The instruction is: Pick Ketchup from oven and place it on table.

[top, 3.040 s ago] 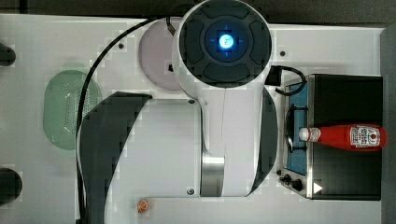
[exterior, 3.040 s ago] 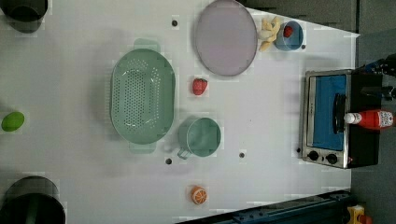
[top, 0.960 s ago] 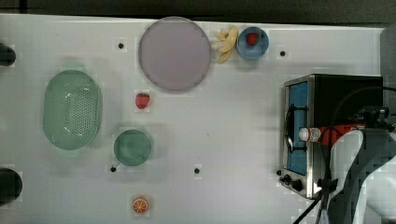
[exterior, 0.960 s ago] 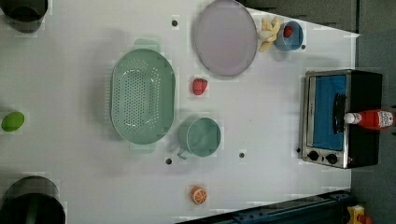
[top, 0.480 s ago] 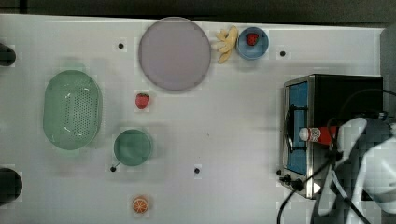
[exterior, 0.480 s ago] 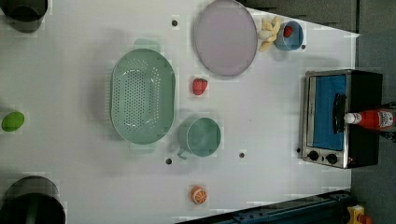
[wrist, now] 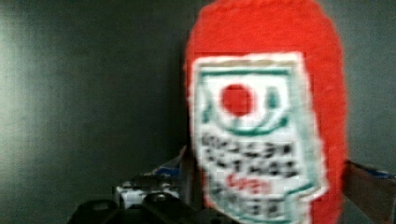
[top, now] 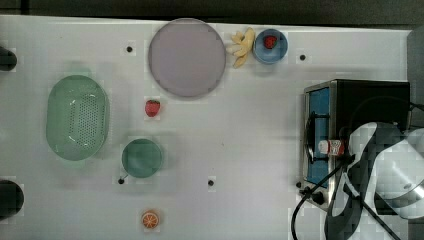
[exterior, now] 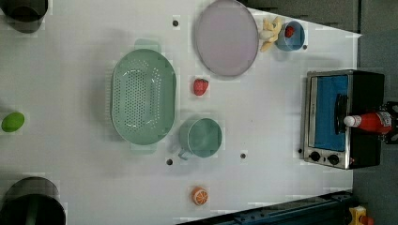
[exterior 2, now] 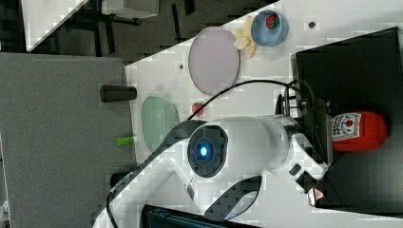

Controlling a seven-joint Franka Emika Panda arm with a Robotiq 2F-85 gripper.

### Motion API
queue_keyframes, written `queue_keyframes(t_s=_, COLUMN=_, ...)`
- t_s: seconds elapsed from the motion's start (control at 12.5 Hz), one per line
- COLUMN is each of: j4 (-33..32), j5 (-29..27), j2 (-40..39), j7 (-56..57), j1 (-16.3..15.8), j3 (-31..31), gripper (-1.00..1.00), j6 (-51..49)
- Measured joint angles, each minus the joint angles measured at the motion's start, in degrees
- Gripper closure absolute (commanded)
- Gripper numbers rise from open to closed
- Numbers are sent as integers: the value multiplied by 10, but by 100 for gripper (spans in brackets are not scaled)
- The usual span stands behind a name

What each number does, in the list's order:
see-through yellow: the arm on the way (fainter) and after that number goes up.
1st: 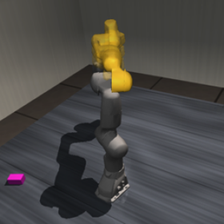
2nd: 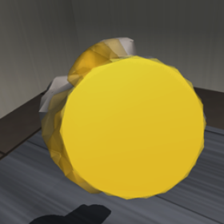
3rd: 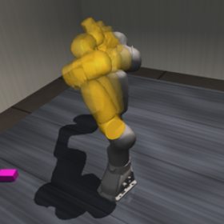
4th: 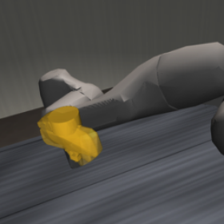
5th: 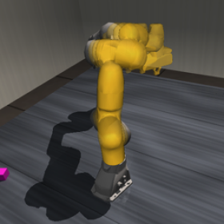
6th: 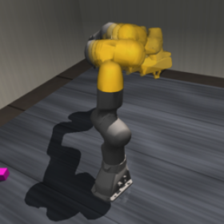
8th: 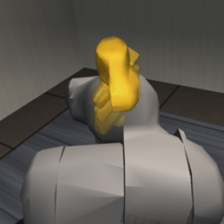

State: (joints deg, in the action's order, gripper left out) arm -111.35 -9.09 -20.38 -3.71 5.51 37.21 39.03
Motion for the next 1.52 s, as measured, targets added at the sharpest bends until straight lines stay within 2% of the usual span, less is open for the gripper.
queue_keyframes(t_s=0.16, j4=2, j5=-10, j2=-2, j7=0, j1=1, j3=-2, gripper=-43, j6=1)
queue_keyframes(t_s=0.24, j4=1, j5=-10, j2=-4, j7=0, j1=1, j3=2, gripper=-29, j6=2)
queue_keyframes(t_s=0.64, j4=20, j5=-10, j2=10, j7=0, j1=8, j3=-11, gripper=-29, j6=0)
queue_keyframes(t_s=0.8, j4=50, j5=18, j2=10, j7=16, j1=9, j3=-12, gripper=-29, j6=-30)
queue_keyframes(t_s=0.96, j4=83, j5=36, j2=21, j7=34, j1=-10, j3=6, gripper=-29, j6=-80)
queue_keyframes(t_s=1.2, j4=149, j5=33, j2=79, j7=44, j1=-26, j3=-16, gripper=-29, j6=-212)
queue_keyframes(t_s=1.52, j4=211, j5=42, j2=194, j7=53, j1=-73, j3=-113, gripper=-29, j6=-296)
